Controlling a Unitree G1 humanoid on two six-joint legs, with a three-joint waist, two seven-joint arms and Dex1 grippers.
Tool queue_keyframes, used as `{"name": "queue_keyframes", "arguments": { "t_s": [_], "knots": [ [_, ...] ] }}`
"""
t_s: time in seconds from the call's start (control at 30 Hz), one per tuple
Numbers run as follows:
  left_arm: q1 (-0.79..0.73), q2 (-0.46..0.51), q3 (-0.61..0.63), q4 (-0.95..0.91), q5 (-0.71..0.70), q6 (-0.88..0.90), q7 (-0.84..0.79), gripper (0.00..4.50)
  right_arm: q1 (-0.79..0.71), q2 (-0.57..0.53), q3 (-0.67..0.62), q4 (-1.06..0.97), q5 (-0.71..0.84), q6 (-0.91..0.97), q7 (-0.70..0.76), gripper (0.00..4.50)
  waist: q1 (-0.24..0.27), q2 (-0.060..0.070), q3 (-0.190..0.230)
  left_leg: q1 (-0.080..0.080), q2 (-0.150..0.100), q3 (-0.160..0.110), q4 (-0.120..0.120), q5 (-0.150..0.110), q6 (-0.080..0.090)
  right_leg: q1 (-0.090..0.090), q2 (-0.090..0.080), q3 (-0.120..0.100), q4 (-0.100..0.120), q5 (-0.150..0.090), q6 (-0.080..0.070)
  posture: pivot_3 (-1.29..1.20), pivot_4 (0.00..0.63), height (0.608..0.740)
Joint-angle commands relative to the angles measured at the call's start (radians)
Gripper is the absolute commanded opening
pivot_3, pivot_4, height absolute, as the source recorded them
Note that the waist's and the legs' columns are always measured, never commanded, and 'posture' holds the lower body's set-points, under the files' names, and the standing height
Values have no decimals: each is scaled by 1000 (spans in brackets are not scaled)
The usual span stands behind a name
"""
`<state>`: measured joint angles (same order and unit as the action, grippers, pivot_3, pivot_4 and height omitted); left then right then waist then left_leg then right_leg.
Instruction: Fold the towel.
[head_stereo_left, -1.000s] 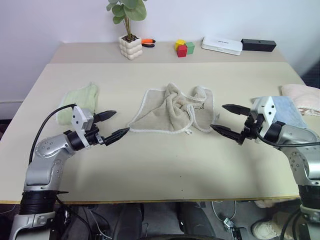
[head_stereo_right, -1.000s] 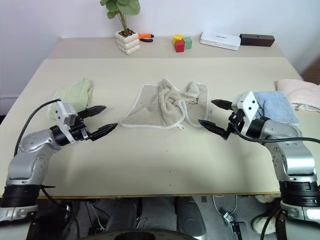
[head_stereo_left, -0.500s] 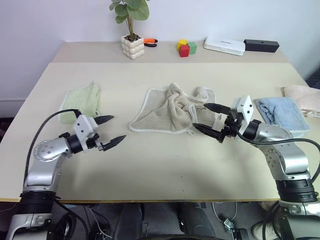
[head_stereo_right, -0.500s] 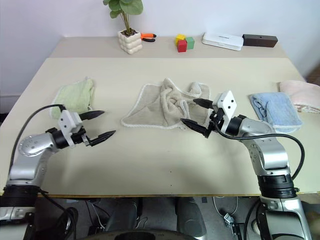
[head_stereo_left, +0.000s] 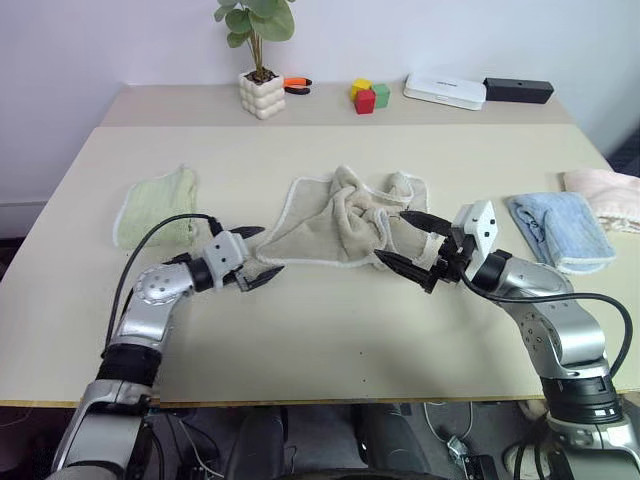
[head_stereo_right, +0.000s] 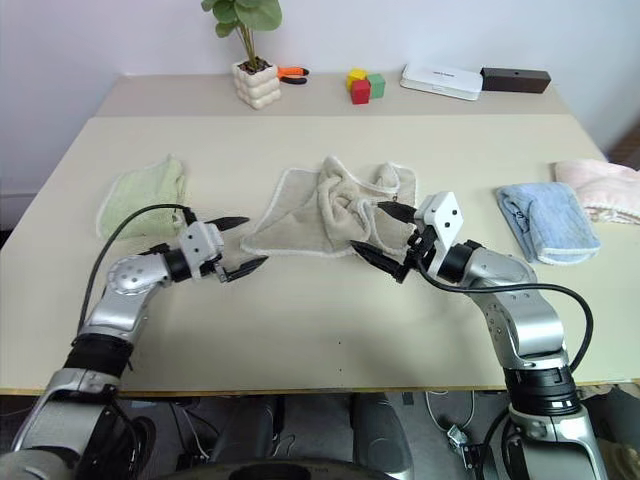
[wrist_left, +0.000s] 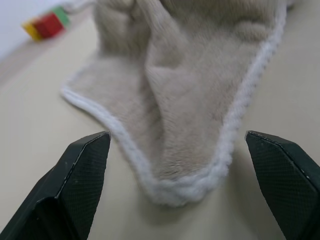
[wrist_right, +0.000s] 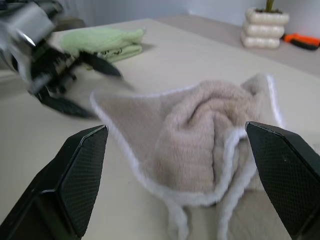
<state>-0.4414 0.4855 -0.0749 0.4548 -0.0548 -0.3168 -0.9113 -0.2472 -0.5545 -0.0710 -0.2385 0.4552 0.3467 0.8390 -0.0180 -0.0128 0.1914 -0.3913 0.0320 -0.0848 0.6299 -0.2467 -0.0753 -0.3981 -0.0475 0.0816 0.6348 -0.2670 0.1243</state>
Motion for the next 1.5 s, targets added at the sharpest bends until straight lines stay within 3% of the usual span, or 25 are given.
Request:
{"name": "queue_keyframes", "arguments": {
  "t_s": [0.03, 0.23, 0.33, 0.5, 0.77, 0.93, 1.03, 1.3, 1.4, 1.5],
  "knots": [
    [-16, -14, -43, 23, 20, 43, -12, 3190, 18, 1, -23, -48, 13, -8, -18, 4500, 2, 1, -1, 0, 0, 0, 0, 0, 0, 0, 0, 0, 0, 0, 0, 0, 150, 740],
    [-38, -17, -23, -8, -25, 106, -30, 72, 60, -13, -32, -47, -16, -32, -43, 4500, 1, 1, -1, 0, 0, 0, 1, 0, 0, 1, 0, 0, 0, 0, 0, 0, 150, 740],
    [-18, 19, 4, -53, -55, 137, -54, 29, 28, -33, -16, 46, -123, -102, -84, 4500, -5, 1, -1, 0, 0, 0, 0, 0, 0, 0, 0, 0, 1, 0, 0, 0, 150, 740],
    [42, 84, 93, -172, -139, 191, -54, 29, -28, -120, 50, 295, -368, -384, -105, 4500, -9, 1, -1, 1, 0, 0, -1, 0, 0, -1, 0, 0, 1, 0, 0, 0, 150, 740],
    [121, 91, 149, -293, -164, 253, 23, 29, -40, -181, 110, 328, -350, -460, 100, 4500, -17, 1, -1, 1, 0, 0, -1, 0, 0, 0, 0, 0, 1, 0, 0, 0, 150, 740],
    [150, 87, 151, -327, -162, 257, 54, 29, -89, -158, 165, 447, -451, -505, 58, 4500, -24, 1, -1, 1, 0, 0, 0, 0, 0, 0, 0, 0, 1, 0, 0, 0, 150, 740],
    [173, 97, 155, -348, -164, 266, 58, 0, -152, -103, 175, 521, -452, -425, 21, 3728, -31, 1, -1, 2, 0, 0, 0, 0, 0, 0, 0, 0, 1, 0, 0, 0, 150, 740],
    [189, 111, 155, -371, -170, 279, 59, 0, -191, -89, 214, 546, -475, -306, 42, 39, -24, 1, -1, 2, 0, 0, 1, 0, 0, 1, 0, 0, 2, 0, 0, 0, 150, 740],
    [198, 119, 159, -383, -181, 291, 50, 0, -187, -103, 201, 517, -454, -285, 62, 39, -24, 1, -1, 2, 0, 0, 1, 0, 0, 1, 0, 0, 2, 0, 0, 0, 150, 740],
    [232, 150, 188, -418, -237, 353, 12, 0, -121, -174, 158, 393, -348, -218, 189, 39, -21, 1, -1, 2, 0, 0, 0, 0, 0, 1, 0, 0, 2, 0, 0, 0, 150, 740]
  ]
}}
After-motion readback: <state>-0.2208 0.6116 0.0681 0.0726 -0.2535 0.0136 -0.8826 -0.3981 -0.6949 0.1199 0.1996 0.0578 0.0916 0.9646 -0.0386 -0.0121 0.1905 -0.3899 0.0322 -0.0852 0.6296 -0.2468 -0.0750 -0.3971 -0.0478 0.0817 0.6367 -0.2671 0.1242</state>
